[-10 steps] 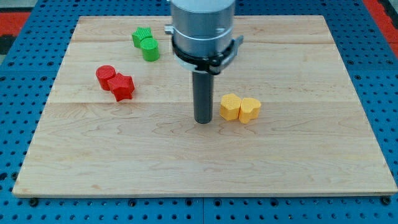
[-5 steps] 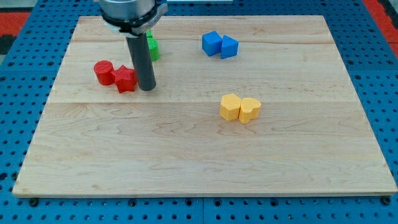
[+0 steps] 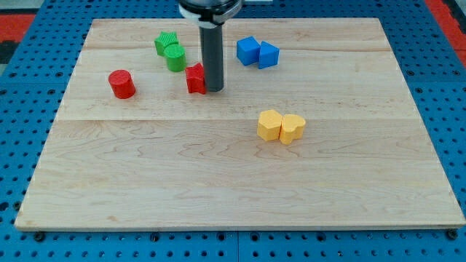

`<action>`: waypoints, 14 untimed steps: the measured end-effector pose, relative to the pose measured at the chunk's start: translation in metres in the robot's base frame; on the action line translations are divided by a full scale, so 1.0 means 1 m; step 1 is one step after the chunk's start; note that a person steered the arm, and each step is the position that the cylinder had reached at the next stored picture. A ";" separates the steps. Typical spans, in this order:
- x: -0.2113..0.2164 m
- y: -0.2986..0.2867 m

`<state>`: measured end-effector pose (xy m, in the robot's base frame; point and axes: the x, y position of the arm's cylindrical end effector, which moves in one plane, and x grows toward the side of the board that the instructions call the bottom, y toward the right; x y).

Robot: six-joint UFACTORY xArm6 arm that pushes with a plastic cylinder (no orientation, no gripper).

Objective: Move the red star into the blue cube

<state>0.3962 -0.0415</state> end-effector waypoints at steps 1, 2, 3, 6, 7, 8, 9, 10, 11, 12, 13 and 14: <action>0.022 -0.047; -0.025 -0.029; -0.035 -0.021; -0.046 -0.003; -0.045 0.042; -0.005 0.053; -0.026 0.014; -0.060 -0.023; -0.061 -0.043; -0.073 0.011; -0.025 0.045; 0.048 -0.045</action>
